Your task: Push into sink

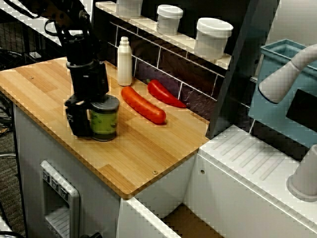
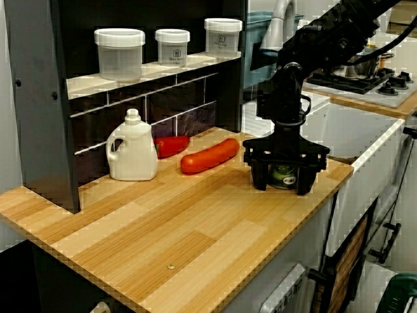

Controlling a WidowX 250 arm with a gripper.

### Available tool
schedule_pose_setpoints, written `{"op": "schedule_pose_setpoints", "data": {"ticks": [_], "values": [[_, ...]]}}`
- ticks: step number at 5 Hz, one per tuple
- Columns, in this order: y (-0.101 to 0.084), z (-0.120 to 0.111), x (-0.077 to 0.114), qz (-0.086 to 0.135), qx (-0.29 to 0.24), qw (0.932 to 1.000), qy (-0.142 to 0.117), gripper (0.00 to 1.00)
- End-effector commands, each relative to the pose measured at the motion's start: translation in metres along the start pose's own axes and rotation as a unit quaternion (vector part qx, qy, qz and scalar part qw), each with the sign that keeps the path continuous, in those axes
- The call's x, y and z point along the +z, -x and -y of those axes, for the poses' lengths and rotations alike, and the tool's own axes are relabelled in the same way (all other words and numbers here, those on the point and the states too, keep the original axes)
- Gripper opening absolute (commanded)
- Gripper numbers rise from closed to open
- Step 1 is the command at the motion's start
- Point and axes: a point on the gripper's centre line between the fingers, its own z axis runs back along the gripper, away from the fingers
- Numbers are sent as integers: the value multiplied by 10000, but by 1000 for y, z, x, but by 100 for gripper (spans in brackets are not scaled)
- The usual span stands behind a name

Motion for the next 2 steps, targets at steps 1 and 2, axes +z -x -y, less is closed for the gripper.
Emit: {"op": "schedule_pose_setpoints", "data": {"ticks": [1,2], "values": [[-28,-2,8,591,373,9975,-37,100],[-44,0,0,820,554,9949,190,100]]}}
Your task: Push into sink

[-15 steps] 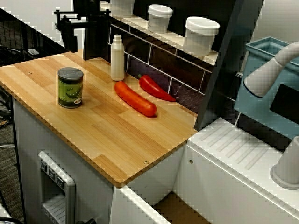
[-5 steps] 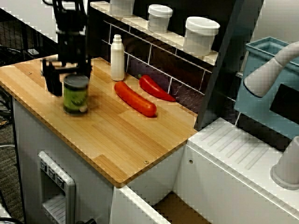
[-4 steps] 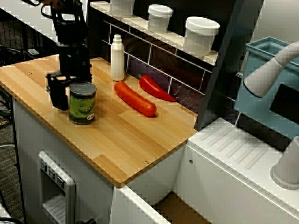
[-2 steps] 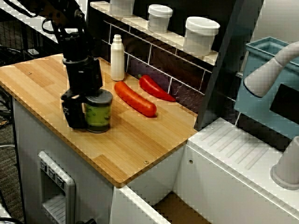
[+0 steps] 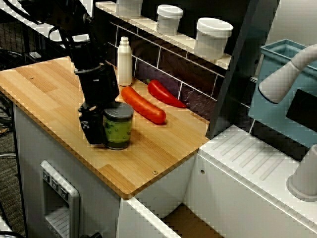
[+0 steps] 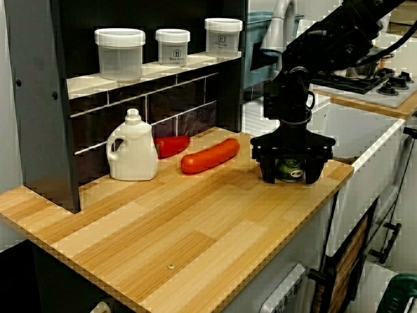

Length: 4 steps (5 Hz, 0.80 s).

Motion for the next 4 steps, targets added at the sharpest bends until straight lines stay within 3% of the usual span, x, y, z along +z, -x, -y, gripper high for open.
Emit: {"op": "schedule_pose_setpoints", "data": {"ticks": [1,2,4], "values": [[-41,-3,-6,506,177,9983,234,100],[-68,7,-17,790,186,9957,445,100],[-142,40,-56,1026,104,9909,867,100]]}}
